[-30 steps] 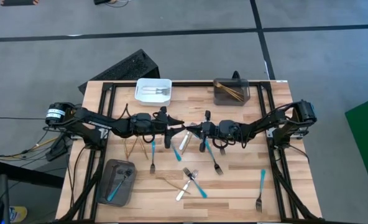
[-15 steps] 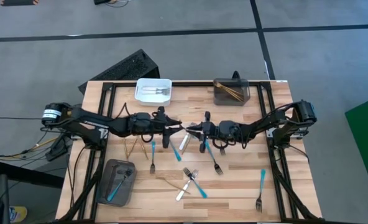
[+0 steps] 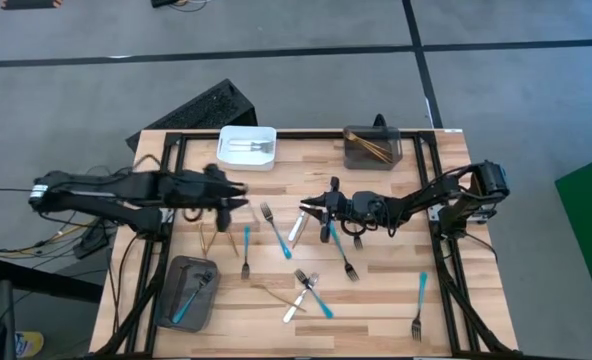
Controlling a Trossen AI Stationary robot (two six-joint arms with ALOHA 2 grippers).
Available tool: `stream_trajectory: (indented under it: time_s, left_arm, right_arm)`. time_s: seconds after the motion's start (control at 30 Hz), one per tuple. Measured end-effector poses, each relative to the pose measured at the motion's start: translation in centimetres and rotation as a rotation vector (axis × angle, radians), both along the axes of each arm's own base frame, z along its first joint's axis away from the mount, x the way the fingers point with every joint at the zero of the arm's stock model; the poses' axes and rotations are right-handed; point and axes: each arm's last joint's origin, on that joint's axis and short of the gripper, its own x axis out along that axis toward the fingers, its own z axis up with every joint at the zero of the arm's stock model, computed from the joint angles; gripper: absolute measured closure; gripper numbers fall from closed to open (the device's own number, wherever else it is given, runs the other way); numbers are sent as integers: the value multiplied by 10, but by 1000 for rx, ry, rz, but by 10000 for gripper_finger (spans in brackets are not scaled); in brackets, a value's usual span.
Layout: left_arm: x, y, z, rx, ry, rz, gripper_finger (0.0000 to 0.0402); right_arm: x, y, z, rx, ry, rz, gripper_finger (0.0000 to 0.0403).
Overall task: Sort silverware by color (type)
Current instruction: Put the blue fork into the bottom black bin
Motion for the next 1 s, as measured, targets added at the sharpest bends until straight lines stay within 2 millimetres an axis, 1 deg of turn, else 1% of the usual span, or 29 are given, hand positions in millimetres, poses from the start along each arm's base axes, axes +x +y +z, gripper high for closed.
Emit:
stream_trajectory:
  time_s: [0.13, 0.27, 0.37, 0.47, 0.6, 0.77, 1.0]
  left_arm:
    - [-19, -8, 29, -68, 36, -17, 297]
    - [-29, -19, 39, -185, 94, -74, 298]
    - [-36, -26, 36, -285, 166, -105, 298]
    - [-40, -33, 31, -344, 228, -73, 296]
    - [-43, -41, 29, -379, 260, -75, 296]
    - [-46, -51, 28, -359, 272, -84, 296]
    - [-47, -66, 4, -404, 394, -61, 296]
  right_arm:
    - [0, 0, 0, 0, 0, 1, 301]
    - [0, 0, -1, 2, 5, 0, 301]
    - [0, 0, 0, 2, 5, 0, 301]
    - [0, 0, 0, 2, 4, -2, 301]
    - [0, -3, 1, 30, -12, -13, 301]
    - [0, -6, 0, 67, -19, -24, 301]
    - [0, -6, 1, 72, -21, -23, 301]
